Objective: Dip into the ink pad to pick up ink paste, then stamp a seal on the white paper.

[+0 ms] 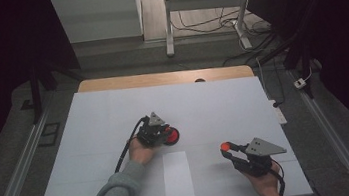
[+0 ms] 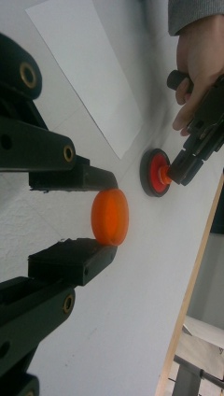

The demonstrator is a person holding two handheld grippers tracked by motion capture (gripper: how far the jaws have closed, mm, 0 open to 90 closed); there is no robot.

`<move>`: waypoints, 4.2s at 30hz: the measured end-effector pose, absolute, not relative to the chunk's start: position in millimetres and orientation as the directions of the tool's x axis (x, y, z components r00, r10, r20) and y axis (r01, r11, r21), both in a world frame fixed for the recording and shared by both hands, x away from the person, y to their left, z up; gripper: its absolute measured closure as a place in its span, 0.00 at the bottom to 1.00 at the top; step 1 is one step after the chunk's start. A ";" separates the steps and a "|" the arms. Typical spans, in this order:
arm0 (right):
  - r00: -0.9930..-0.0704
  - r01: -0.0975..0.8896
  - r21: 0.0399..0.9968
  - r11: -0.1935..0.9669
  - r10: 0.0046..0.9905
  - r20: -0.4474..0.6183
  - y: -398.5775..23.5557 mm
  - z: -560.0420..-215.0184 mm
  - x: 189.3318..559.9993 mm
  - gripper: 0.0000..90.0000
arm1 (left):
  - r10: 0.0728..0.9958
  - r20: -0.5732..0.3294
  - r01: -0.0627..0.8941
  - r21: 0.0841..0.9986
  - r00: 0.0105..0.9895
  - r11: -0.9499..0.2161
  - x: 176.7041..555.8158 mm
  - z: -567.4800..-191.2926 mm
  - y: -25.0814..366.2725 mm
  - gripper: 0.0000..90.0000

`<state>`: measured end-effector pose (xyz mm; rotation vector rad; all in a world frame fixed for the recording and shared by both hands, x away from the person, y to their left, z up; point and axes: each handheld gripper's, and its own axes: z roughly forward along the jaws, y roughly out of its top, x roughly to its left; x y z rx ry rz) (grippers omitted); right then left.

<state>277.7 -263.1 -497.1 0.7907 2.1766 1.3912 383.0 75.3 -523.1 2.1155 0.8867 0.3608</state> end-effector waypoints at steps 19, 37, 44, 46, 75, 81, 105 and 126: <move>-0.728 0.235 0.924 0.302 0.684 -0.038 -268.0 -495.4 279.9 0.73 | 0.711 -0.067 0.438 0.826 0.700 -0.354 379.1 -500.0 88.3 0.81; -0.729 0.236 0.921 0.311 0.683 -0.044 -267.2 -496.2 279.3 0.73 | 0.671 -0.068 0.402 0.843 0.738 -0.357 363.5 -478.9 102.9 0.80; -0.731 0.237 0.918 0.317 0.681 -0.047 -265.8 -497.1 279.8 0.73 | 0.651 -0.075 0.390 0.850 0.756 -0.355 353.1 -469.9 111.8 0.80; -0.730 0.238 0.919 0.316 0.682 -0.045 -266.3 -497.1 279.9 0.73 | 0.646 -0.080 0.389 0.852 0.759 -0.351 350.7 -468.2 113.5 0.80; -0.732 0.240 0.918 0.316 0.680 -0.043 -266.2 -497.2 279.6 0.73 | 0.575 -0.147 0.395 0.856 0.805 -0.333 319.6 -467.2 129.4 0.80; -0.731 0.239 0.919 0.313 0.681 -0.042 -266.3 -496.7 279.3 0.73 | 0.555 -0.150 0.388 0.857 0.818 -0.340 310.6 -465.8 128.7 0.80; -0.735 0.232 0.919 0.319 0.677 -0.049 -266.2 -495.5 279.1 0.73 | 0.518 -0.144 0.371 0.854 0.843 -0.365 297.8 -468.2 121.5 0.80; -0.736 0.236 0.917 0.323 0.675 -0.049 -265.6 -496.2 279.3 0.73 | 0.478 -0.151 0.375 0.828 0.866 -0.418 291.9 -478.1 104.0 0.80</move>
